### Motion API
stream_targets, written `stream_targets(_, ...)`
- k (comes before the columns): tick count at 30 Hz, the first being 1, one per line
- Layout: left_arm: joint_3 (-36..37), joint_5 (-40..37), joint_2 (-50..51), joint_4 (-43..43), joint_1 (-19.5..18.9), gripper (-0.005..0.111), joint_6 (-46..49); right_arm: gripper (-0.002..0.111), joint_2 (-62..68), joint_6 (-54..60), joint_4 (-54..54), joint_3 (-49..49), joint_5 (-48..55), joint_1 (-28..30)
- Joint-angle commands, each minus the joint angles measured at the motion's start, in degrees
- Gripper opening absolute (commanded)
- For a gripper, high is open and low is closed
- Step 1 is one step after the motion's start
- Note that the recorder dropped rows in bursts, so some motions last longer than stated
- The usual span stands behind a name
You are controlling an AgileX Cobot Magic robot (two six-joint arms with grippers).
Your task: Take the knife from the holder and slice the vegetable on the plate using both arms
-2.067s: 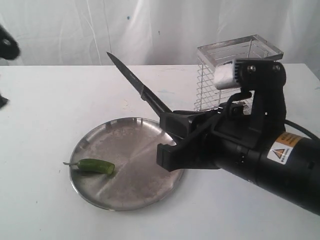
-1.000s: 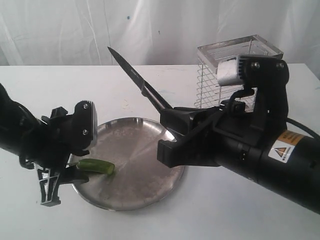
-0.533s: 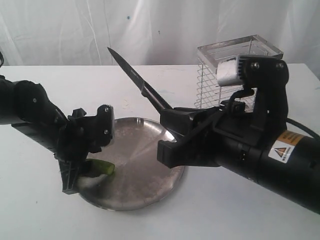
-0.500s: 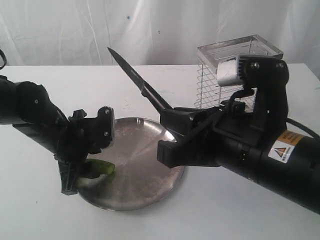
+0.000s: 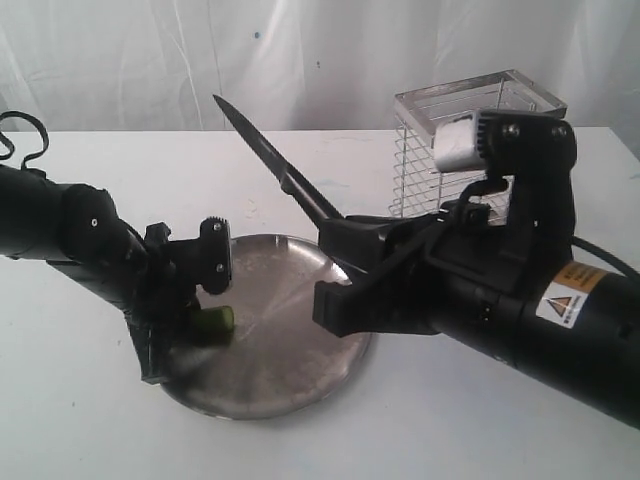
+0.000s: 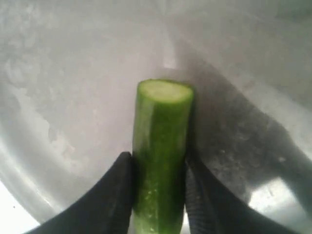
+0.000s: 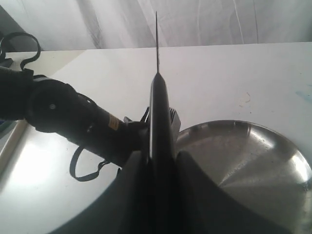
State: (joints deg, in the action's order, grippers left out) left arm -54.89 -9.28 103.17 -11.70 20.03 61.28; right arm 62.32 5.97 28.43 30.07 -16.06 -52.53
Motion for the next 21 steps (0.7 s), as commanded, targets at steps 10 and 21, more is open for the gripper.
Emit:
stream_targets(10, -5.89, -10.51, -0.82, -2.86, 3.74, 0.029, -43.22, 0.0, 2.26, 11.71, 0.21, 0.79, 11.17, 6.5)
stream_targets(21, -5.89, -11.0, -1.06, -1.22, 3.74, 0.059, -52.75, 0.0, 7.34, 19.5, -0.41, 4.85, 19.45, 11.6)
